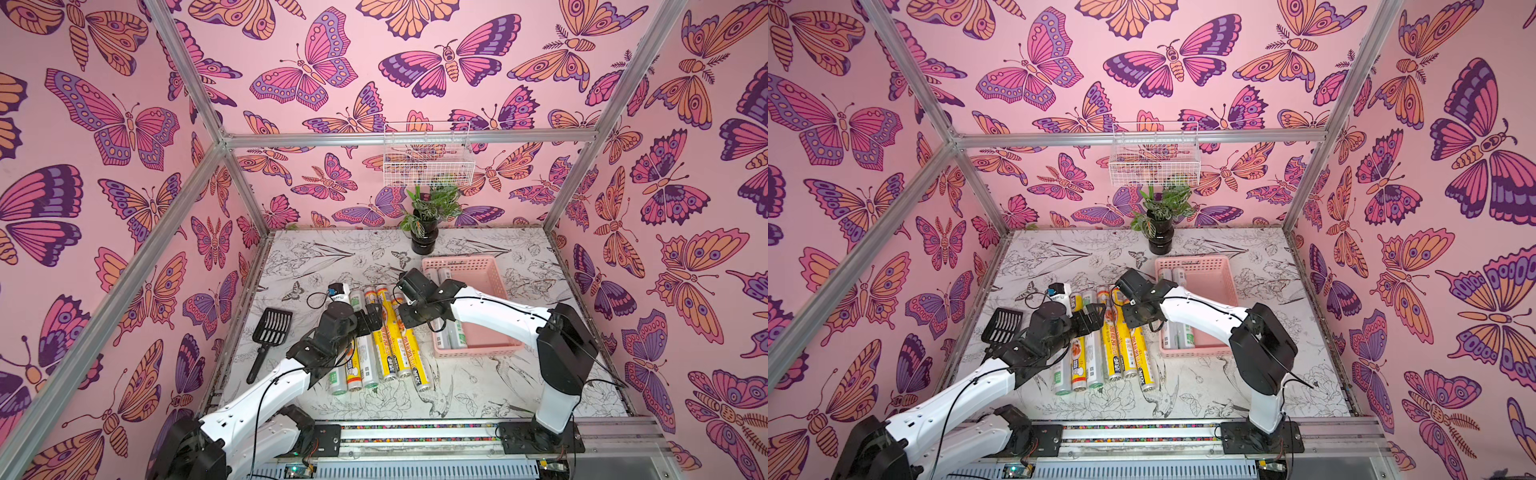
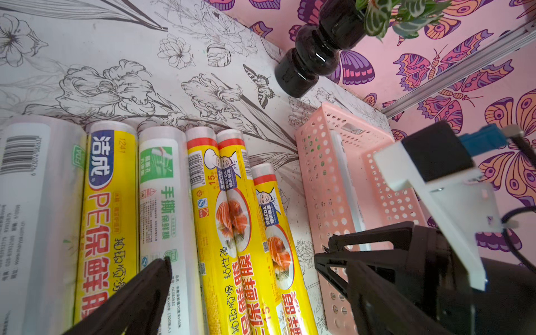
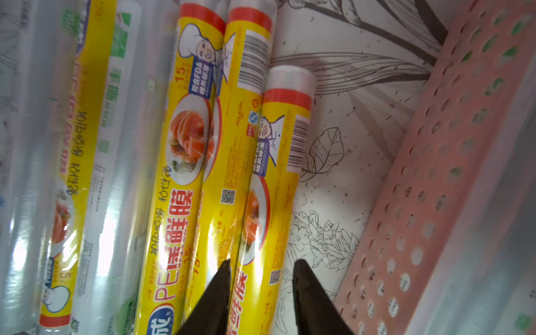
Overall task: Put the plastic wrap into the basket
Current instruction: Pick up the plastic wrap from the center of the board.
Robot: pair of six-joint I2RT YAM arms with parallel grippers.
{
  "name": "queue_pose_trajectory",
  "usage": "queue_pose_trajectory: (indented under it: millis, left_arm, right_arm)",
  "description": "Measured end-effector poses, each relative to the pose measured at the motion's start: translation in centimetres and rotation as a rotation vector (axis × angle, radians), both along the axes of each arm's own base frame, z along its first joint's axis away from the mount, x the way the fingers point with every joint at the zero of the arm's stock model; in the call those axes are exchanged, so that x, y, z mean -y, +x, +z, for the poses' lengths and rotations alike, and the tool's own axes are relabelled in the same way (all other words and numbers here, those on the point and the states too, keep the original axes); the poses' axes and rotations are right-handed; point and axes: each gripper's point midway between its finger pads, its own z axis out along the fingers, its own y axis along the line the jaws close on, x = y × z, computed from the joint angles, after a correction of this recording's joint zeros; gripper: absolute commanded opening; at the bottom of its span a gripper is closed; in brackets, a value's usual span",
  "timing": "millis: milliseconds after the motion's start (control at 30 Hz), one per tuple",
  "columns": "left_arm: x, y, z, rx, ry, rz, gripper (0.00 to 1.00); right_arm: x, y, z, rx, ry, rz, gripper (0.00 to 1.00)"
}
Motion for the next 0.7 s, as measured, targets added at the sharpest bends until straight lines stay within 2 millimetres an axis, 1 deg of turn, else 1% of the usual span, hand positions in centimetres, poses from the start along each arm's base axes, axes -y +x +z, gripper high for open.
queue_pose_trajectory:
  millis: [100, 300, 500, 700]
  left_arm:
    - [0.2, -0.2, -0.1, -0.005, -0.005, -0.012, 0.95]
    - [0.7, -0.5, -0.3, -0.02, -0.015, -0.043, 0.95]
    - [1.1, -0.6, -1.5, -0.059, -0.008, -0.067, 0.95]
    - [1.4, -0.7, -2.1, -0.08, -0.004, -0.078, 0.95]
  right_arm:
    - [0.0, 0.0, -0.8, -0.009, -0.04, 0.003, 0.46]
    - [0.3, -0.1, -2.1, -0.037, -0.087, 0.005, 0.47]
    - [0.1, -0.4, -3.6, -0.073, -0.107, 0.011, 0.48]
    - [0.0, -0.3, -3.9, -0.081, -0.111, 0.003, 0.48]
